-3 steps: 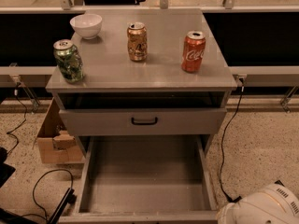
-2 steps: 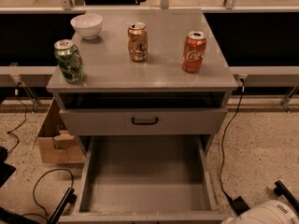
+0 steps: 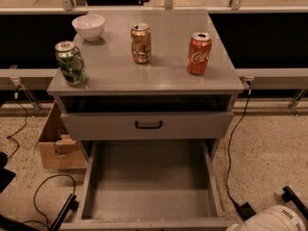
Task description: Close middle drawer
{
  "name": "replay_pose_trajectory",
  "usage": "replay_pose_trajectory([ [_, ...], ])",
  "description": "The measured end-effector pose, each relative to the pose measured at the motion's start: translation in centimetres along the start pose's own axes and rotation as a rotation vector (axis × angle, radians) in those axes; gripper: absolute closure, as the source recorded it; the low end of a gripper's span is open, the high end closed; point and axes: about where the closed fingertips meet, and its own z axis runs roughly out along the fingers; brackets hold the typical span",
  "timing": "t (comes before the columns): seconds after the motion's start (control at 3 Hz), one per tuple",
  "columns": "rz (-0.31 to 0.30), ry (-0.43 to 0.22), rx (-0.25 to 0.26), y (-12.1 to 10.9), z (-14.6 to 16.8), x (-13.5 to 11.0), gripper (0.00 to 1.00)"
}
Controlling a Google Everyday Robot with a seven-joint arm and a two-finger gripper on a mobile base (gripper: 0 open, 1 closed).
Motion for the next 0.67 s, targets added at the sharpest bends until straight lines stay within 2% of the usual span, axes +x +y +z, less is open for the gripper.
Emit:
replay_pose_trajectory([
  [0.33, -0.020, -0.023, -0.029, -0.1, 3.4, -1.4, 1.00],
  [0.67, -0.020, -0.061, -0.094, -0.1, 9.2, -3.3, 1.00],
])
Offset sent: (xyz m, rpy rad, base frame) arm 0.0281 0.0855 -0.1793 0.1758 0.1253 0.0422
